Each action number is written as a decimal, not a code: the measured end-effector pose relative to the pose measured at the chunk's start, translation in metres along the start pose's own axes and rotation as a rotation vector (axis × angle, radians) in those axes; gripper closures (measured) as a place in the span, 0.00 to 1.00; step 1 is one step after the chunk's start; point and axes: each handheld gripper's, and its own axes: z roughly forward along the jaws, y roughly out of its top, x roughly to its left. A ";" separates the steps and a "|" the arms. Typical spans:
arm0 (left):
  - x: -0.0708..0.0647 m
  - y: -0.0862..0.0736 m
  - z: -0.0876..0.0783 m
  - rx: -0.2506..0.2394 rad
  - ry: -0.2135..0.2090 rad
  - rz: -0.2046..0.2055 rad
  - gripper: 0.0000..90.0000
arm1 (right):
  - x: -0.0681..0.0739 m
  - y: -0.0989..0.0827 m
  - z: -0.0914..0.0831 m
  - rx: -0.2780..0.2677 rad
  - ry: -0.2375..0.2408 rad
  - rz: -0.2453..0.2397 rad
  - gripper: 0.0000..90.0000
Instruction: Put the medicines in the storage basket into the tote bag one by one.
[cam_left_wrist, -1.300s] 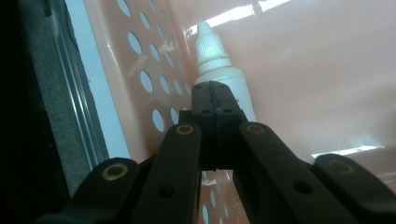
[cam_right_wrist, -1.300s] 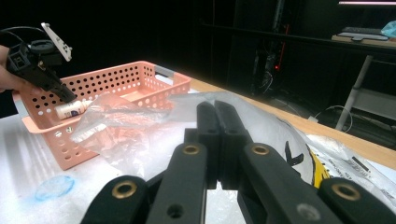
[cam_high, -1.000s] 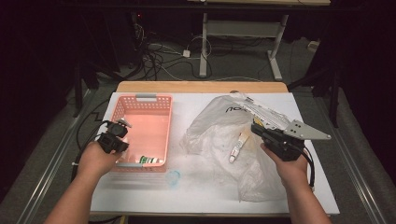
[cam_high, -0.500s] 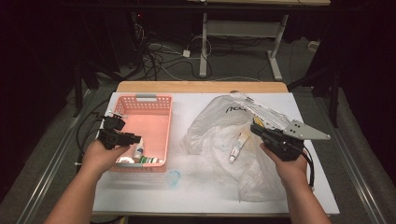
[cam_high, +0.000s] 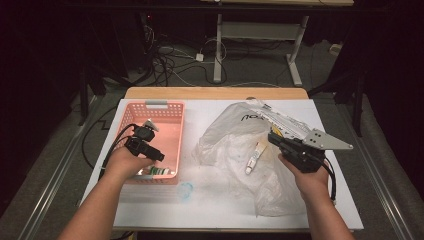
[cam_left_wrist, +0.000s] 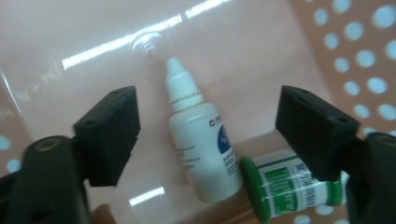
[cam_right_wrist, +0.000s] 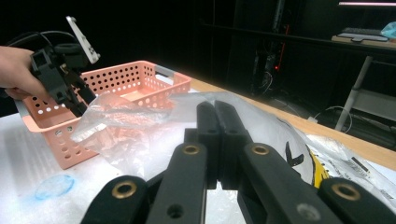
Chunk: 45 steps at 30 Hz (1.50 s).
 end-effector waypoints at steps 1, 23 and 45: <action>0.002 0.000 0.000 0.008 -0.017 -0.012 0.33 | 0.000 0.000 -0.001 0.002 0.001 -0.003 1.00; 0.009 0.005 0.017 0.155 -0.060 -0.055 0.64 | -0.002 0.002 -0.004 -0.006 -0.006 -0.004 1.00; 0.002 -0.026 -0.019 -0.323 -0.097 -0.010 0.65 | -0.001 0.002 -0.004 -0.004 -0.002 -0.007 1.00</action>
